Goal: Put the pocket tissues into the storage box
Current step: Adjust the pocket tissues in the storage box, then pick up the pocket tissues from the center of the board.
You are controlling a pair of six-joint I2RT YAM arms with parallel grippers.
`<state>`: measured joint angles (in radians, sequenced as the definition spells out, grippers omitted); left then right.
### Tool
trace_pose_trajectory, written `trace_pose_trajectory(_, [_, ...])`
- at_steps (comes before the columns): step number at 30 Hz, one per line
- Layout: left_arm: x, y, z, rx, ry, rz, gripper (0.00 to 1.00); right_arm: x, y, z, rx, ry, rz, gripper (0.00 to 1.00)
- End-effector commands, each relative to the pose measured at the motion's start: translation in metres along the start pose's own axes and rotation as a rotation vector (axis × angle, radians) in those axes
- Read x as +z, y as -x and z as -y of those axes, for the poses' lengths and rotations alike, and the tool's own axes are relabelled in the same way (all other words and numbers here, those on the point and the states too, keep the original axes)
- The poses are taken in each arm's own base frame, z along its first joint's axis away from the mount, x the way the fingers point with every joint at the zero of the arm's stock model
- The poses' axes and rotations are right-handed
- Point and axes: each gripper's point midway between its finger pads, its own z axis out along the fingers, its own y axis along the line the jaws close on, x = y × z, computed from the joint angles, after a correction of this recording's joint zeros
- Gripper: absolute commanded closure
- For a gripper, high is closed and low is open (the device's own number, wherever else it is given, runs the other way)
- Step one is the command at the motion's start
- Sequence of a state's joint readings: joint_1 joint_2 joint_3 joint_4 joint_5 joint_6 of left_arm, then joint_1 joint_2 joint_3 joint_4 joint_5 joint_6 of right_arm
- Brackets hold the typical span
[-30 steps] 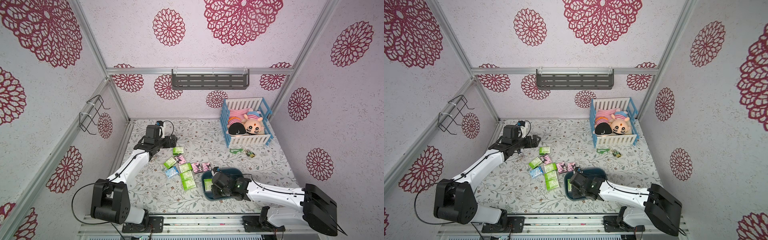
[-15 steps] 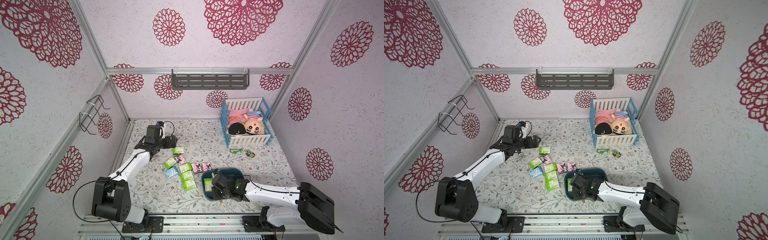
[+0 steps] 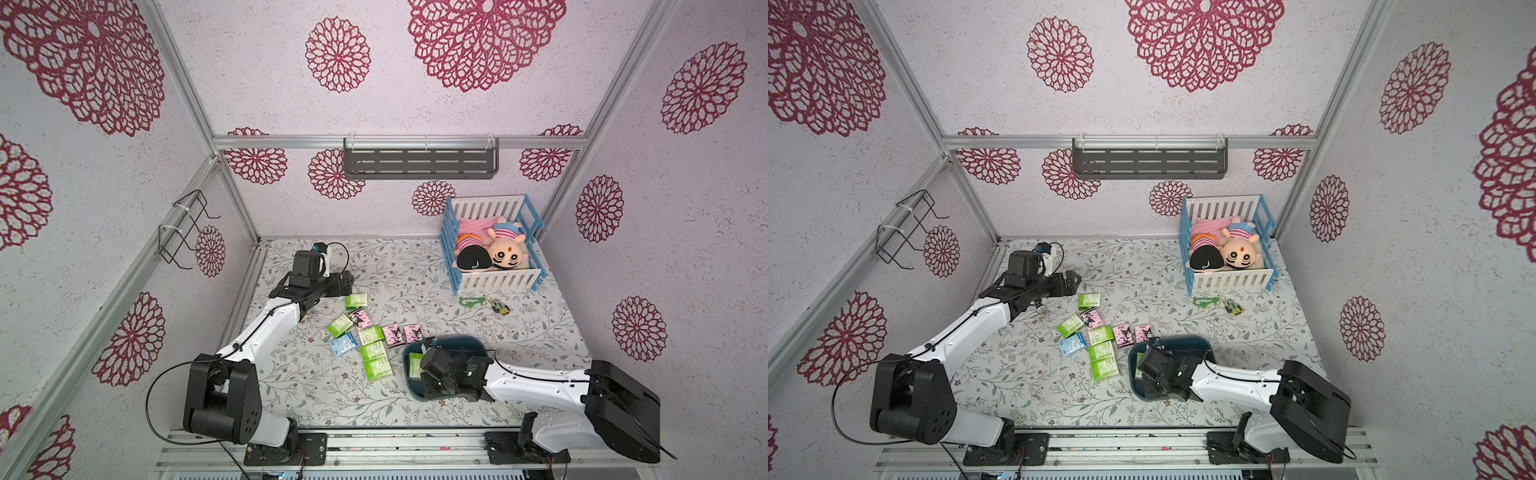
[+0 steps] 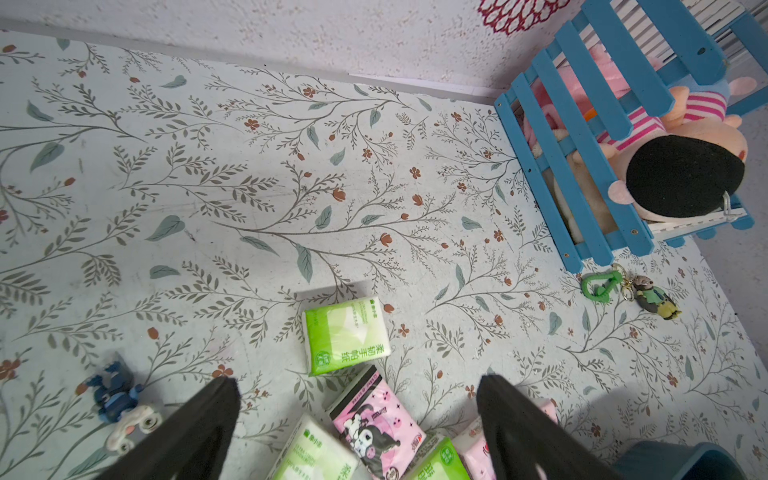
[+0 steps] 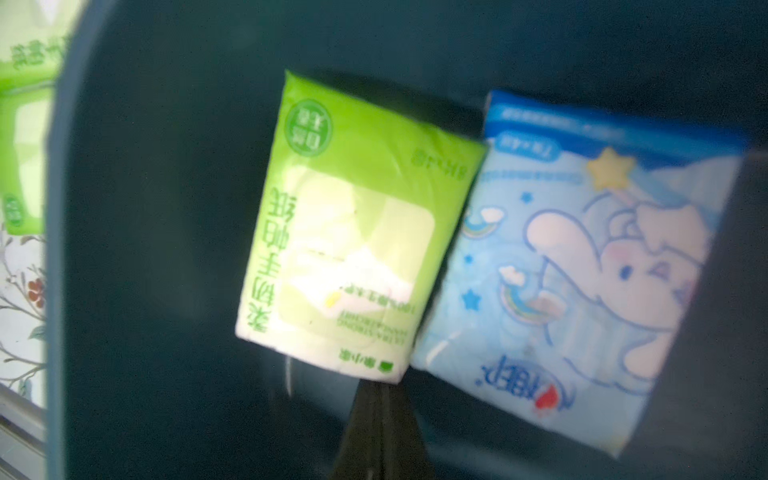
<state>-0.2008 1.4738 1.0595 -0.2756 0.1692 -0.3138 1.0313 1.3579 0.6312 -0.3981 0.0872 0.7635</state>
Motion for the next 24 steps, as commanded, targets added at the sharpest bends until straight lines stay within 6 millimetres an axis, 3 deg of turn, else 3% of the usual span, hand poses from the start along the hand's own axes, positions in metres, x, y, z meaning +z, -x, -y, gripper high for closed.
trace_pose_trajectory(1, [0.001,-0.001,0.001,0.014,0.0,-0.007,0.03,-0.011,0.024,-0.008,0.008,0.005,0.074,0.82])
trace_pose_trajectory(4, [0.001,-0.001,0.001,0.011,-0.001,-0.009,0.03,-0.02,0.033,-0.012,-0.009,0.007,0.101,0.65])
trace_pose_trajectory(6, [0.001,-0.001,0.002,0.01,-0.005,-0.009,0.03,-0.028,0.041,-0.016,-0.024,0.008,0.128,0.6])
trace_pose_trajectory(16, [-0.004,0.005,0.005,0.011,-0.01,0.004,0.03,-0.07,0.092,-0.028,-0.03,0.059,0.3,0.56])
trace_pose_trajectory(20, [-0.005,0.007,0.006,0.012,-0.013,0.007,0.03,-0.068,0.115,-0.03,-0.019,0.069,0.333,0.53])
trace_pose_trajectory(24, [-0.007,0.009,0.003,0.011,0.002,0.015,0.03,-0.053,0.143,-0.044,-0.019,0.097,0.33,0.46])
